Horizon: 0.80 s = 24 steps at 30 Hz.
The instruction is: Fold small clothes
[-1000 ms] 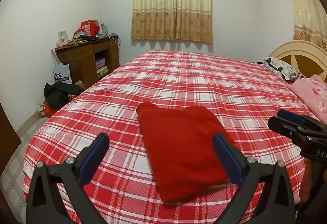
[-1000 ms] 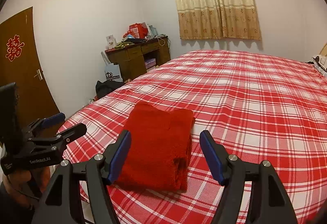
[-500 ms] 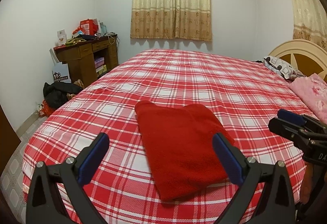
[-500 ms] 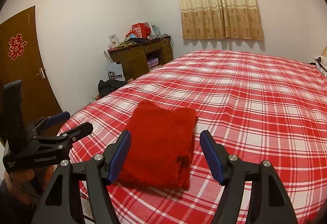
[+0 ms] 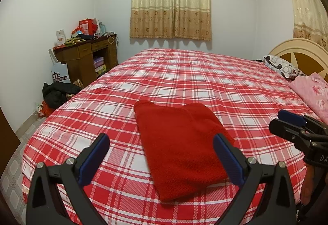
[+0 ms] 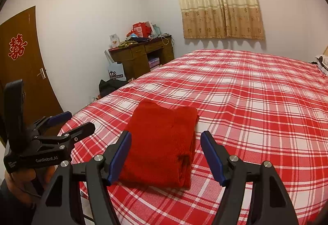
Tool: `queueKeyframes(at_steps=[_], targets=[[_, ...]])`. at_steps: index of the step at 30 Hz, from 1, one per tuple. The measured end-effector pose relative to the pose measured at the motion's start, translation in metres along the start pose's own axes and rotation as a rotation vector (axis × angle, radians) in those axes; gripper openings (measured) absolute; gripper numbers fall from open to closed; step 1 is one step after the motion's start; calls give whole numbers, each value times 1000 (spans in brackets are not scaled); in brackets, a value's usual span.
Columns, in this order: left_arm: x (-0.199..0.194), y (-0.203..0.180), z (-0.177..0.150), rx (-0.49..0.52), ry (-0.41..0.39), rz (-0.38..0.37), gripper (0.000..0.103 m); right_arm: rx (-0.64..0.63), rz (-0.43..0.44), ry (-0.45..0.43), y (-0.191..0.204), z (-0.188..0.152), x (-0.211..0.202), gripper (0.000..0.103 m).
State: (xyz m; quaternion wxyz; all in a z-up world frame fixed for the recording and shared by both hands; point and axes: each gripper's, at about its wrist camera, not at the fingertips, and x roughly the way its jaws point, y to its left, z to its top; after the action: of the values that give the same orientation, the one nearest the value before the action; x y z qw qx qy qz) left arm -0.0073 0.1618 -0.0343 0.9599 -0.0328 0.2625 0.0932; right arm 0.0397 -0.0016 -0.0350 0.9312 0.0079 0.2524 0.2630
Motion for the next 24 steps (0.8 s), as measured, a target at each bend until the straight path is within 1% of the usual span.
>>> queueKeyframes(at_steps=[8,10,12,24], targets=[[-2,-1,-1,1,-6,-20,103,-2,2,-3,0,-1,-1,71],[-2,-1,0,-2,-13,-15,103,-1,2,-5,-1,-1,-1,71],[-3,0,0,-6,-15,-28,103,1,3,-7,-1,0,-1,71],[-1,7,3,-42,-12,7,103,0,9,-6,-1,-1,-2,71]])
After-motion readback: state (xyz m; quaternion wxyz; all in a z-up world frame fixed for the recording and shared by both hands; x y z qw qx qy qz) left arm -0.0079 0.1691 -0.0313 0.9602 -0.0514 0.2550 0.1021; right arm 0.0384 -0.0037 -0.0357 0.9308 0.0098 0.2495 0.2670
